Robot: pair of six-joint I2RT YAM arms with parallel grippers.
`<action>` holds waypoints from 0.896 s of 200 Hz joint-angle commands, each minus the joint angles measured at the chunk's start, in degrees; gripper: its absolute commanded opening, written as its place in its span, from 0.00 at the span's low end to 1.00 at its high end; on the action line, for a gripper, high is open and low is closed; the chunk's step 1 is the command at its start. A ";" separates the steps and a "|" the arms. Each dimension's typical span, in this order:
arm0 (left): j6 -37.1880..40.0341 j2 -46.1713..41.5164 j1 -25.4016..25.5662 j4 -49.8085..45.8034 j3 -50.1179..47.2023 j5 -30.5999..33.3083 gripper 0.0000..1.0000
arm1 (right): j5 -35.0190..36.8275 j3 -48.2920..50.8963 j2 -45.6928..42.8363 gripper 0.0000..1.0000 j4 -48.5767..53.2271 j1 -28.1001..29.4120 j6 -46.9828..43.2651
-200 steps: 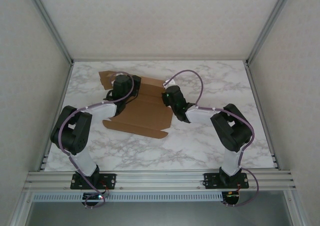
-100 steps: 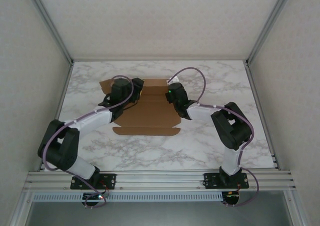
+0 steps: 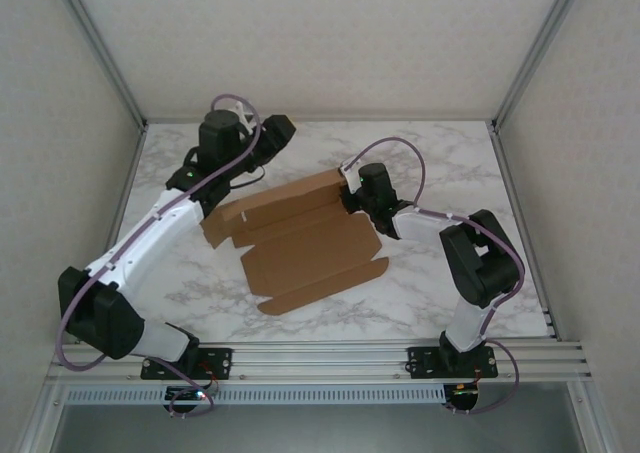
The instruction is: Fold the paper box
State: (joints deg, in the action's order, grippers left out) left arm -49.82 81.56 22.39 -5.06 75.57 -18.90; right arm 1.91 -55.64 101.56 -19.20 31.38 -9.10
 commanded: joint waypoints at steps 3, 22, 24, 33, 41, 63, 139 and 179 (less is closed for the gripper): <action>8.28 4.00 -5.10 -7.16 -1.09 -0.95 0.57 | -4.02 0.40 -0.88 0.04 3.38 -0.14 -4.26; 6.36 10.16 -6.56 -4.16 -4.49 -8.52 0.53 | -2.40 0.27 -0.32 0.06 3.31 -0.16 -4.56; 5.97 10.65 -6.57 -3.77 -4.82 -9.25 0.53 | -2.21 0.27 -0.25 0.06 3.38 -0.17 -4.55; 3.90 13.29 -6.14 -1.17 -6.76 -13.02 0.51 | -1.14 0.13 0.13 0.07 3.21 -0.17 -4.25; 2.36 15.02 -5.43 1.66 -8.57 -15.39 0.50 | 0.40 -0.14 0.59 0.07 3.22 -0.13 -3.73; 0.04 17.49 -2.97 6.38 -11.85 -17.88 0.47 | 4.48 -1.37 1.67 0.09 3.98 0.08 -1.61; -2.57 19.55 -0.68 10.89 -14.32 -20.60 0.44 | 16.66 -4.86 4.90 0.25 5.79 3.18 1.02; -1.75 19.81 -1.85 8.73 -13.01 -18.97 0.43 | 8.23 -2.15 1.17 0.52 3.32 0.25 2.15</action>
State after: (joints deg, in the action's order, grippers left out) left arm -52.34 101.36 20.82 4.40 61.84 -36.99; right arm 13.43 -59.51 104.42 -15.73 33.63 -7.66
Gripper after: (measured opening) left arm 0.434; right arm 0.477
